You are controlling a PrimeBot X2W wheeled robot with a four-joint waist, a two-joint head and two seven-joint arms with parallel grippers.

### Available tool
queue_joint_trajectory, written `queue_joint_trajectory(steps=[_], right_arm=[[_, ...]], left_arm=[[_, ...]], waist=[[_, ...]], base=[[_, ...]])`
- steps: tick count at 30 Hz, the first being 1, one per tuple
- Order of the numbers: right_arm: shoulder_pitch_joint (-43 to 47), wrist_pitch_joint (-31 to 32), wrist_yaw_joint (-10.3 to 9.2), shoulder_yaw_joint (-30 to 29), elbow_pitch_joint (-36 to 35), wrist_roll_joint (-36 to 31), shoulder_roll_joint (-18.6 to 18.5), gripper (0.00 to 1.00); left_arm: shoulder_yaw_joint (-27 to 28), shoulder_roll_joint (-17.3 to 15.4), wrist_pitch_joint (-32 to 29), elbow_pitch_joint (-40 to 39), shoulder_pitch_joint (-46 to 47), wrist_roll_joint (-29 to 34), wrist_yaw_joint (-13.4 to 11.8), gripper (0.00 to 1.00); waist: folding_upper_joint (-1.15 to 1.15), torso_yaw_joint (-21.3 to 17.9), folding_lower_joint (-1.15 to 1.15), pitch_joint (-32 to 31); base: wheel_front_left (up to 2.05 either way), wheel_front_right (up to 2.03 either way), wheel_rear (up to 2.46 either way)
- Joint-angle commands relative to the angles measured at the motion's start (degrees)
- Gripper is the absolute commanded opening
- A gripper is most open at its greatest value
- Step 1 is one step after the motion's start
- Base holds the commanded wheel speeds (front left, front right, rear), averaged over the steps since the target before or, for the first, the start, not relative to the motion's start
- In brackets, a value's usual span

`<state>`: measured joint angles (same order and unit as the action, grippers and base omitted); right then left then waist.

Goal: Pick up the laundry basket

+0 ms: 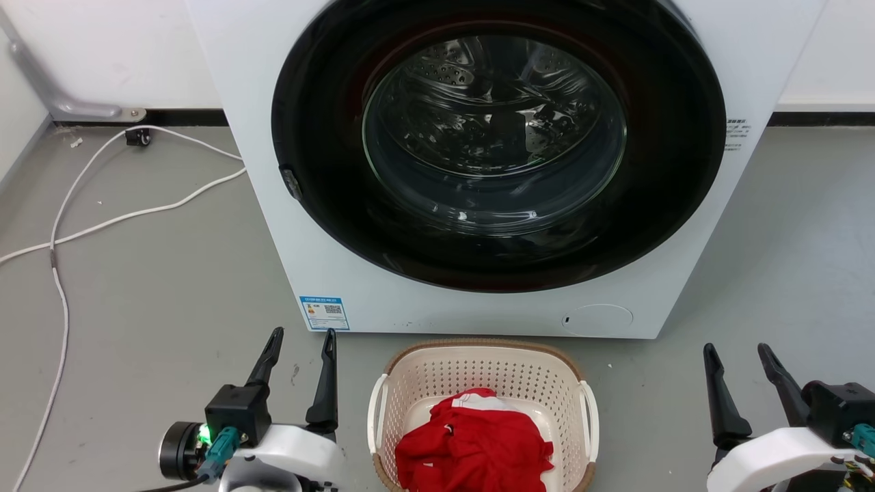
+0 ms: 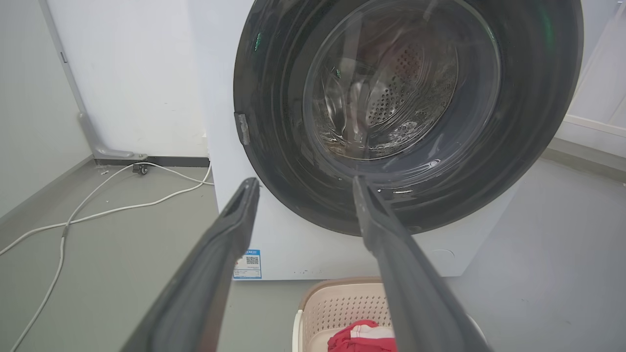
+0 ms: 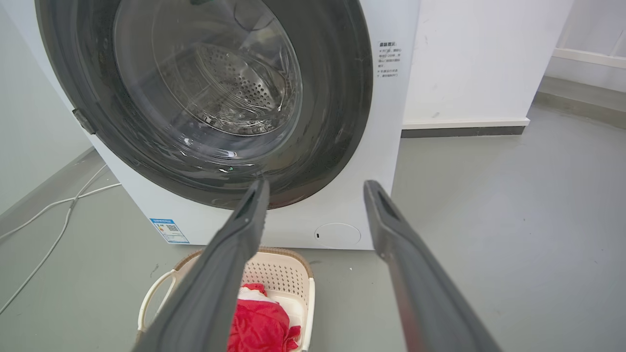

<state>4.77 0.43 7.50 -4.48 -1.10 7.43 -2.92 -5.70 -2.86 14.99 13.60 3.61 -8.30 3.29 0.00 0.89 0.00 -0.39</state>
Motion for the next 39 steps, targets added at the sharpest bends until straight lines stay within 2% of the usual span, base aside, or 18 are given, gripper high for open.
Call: queue_joint_trajectory(steps=[1,11,17,25,30,39], right_arm=[[0.48,0.1,-0.01,-0.32,-0.2,-0.12,0.05,1.0],[-4.77,0.86,-0.01,-2.34,3.26,-0.26,0.05,1.0],[-9.84,0.5,-0.01,-2.16,7.21,-0.18,0.05,1.0],[-18.02,-0.2,-0.01,-1.09,14.6,0.59,0.05,1.0],[-23.19,-0.57,-0.01,0.58,21.11,1.1,0.06,1.0],[-32.43,-2.33,-0.01,4.63,33.53,3.44,0.05,1.0]], left_arm=[[-0.12,-0.04,0.29,-0.19,0.97,0.27,0.03,1.0],[-0.97,-0.12,0.23,3.14,8.82,0.28,1.27,1.0],[-1.63,-1.14,0.04,10.44,15.26,-0.52,2.4,1.0],[-3.91,-3.65,-3.17,21.87,24.83,-3.56,3.96,1.0],[-7.46,-5.21,-6.27,28.15,30.58,-6.79,4.18,1.0],[-17.48,-9.84,-12.25,35.41,39.02,-17.35,4.22,1.0]], waist=[[0.0,0.08,0.0,0.25],[0.0,0.03,0.0,10.02],[0.0,-0.59,0.0,17.64],[0.0,-1.73,0.0,26.7],[0.0,-2.55,0.0,31.15],[0.0,-4.18,0.0,38.36]], base=[[0.0,0.0,0.0],[0.0,0.0,0.0],[0.0,0.0,0.0],[0.0,0.0,0.0],[0.0,0.0,0.0],[0.0,0.0,0.0]])
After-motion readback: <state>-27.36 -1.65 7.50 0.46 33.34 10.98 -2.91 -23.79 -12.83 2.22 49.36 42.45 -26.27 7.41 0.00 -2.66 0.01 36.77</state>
